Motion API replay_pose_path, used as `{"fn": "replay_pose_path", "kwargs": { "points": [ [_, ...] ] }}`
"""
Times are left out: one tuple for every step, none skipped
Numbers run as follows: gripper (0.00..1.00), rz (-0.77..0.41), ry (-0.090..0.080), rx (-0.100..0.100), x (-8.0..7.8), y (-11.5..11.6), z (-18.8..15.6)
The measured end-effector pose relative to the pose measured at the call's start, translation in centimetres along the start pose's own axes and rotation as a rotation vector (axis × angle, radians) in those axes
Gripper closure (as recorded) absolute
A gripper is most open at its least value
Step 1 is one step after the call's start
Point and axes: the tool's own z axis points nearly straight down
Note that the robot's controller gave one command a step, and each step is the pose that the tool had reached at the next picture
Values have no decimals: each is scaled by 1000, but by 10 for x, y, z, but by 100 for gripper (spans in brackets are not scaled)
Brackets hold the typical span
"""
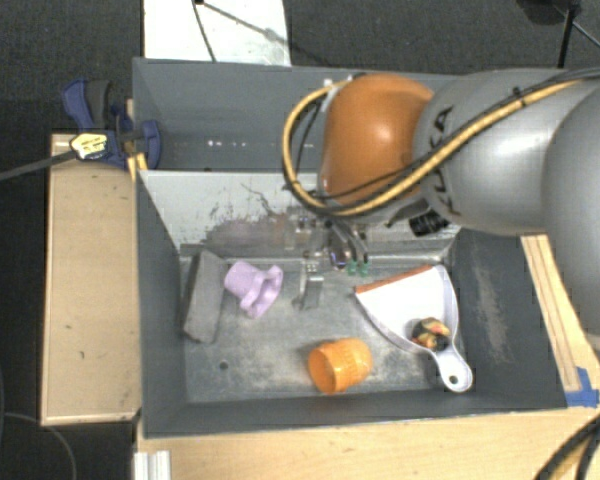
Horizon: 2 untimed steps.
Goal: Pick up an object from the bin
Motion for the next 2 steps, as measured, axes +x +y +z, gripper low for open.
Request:
{"fn": "replay_pose_path", "kwargs": {
  "points": [
    [0, 3, -7, -1, -1, -1, -5],
    [0, 44, -10, -2, -9, 45, 22]
  ]
}}
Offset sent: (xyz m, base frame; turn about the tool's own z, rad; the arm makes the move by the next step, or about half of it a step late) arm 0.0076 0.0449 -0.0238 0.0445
